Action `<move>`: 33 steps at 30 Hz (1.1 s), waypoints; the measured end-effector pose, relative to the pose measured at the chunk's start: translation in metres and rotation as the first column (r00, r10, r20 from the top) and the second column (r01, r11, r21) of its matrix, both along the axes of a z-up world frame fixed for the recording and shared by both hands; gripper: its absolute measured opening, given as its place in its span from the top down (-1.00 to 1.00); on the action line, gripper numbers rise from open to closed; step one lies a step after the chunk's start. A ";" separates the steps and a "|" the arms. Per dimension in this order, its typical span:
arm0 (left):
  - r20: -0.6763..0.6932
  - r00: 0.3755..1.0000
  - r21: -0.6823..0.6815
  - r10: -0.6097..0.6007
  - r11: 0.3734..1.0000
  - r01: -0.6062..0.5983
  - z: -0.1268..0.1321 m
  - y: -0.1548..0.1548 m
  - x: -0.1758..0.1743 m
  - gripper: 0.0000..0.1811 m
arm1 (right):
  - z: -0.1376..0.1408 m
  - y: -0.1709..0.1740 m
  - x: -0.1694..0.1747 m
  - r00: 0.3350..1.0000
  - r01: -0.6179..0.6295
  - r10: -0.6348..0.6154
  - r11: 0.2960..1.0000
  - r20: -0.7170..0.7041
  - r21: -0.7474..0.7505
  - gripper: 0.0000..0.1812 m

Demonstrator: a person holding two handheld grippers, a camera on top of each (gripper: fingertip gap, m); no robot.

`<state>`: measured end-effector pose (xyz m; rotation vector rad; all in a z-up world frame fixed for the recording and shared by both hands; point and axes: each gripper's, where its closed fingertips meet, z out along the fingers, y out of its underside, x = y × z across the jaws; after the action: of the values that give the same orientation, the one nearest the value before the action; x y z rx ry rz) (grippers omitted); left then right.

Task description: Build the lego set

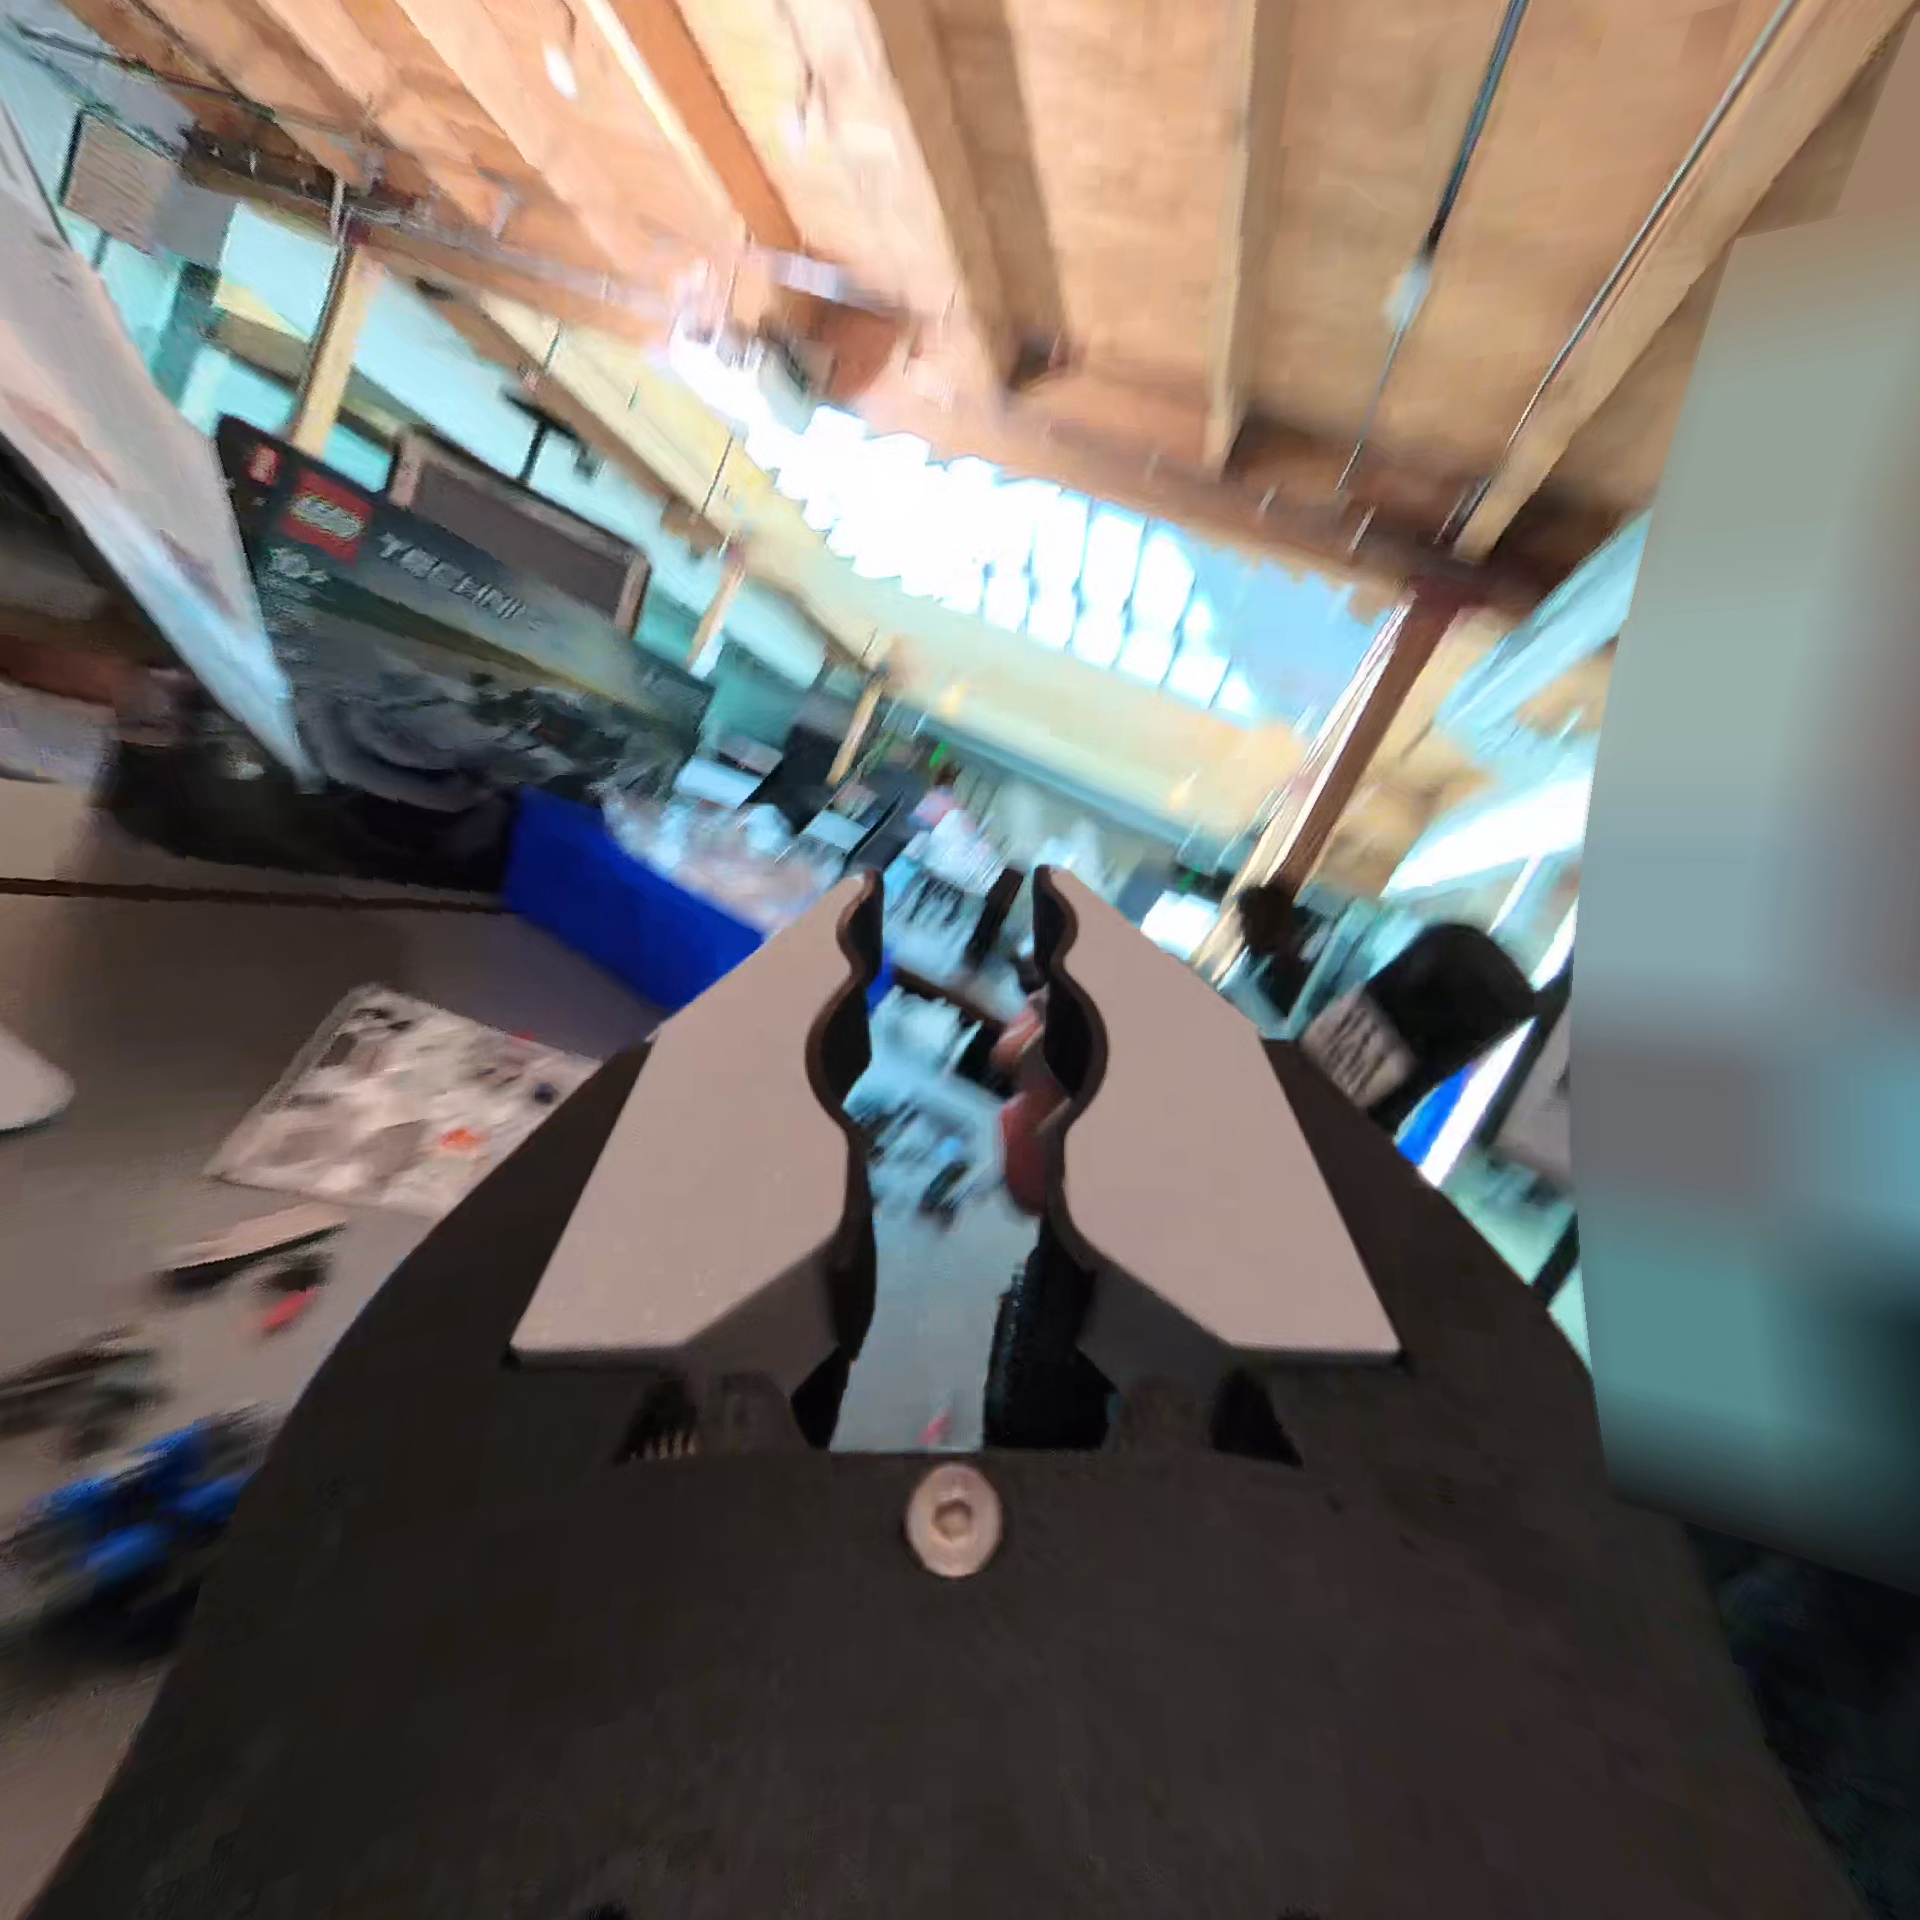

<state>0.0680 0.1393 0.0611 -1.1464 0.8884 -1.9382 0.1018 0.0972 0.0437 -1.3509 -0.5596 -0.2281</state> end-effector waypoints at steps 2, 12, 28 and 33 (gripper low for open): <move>-0.173 0.973 0.288 0.153 0.953 -0.099 -0.021 0.010 -0.012 0.73 | -0.016 0.000 -0.005 0.999 -0.033 0.030 0.996 -0.036 -0.082 0.96; -0.564 0.583 0.771 0.584 0.625 0.121 -0.156 0.048 -0.063 0.67 | -0.109 0.016 -0.053 0.985 -0.154 0.110 0.902 -0.130 -0.403 0.95; -0.655 0.452 0.744 0.605 0.620 0.249 -0.215 0.049 -0.074 0.96 | -0.154 0.038 -0.074 0.982 -0.180 0.113 0.794 -0.149 -0.580 0.95; -0.653 0.453 0.746 0.607 0.620 0.244 -0.215 0.025 -0.075 0.96 | -0.158 0.036 -0.072 0.982 -0.182 0.116 0.776 -0.148 -0.604 0.95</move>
<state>-0.0071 0.1647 -0.1542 -1.5555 1.7845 -0.3704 0.0298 0.1337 -0.1141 -1.9321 -0.6835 0.1804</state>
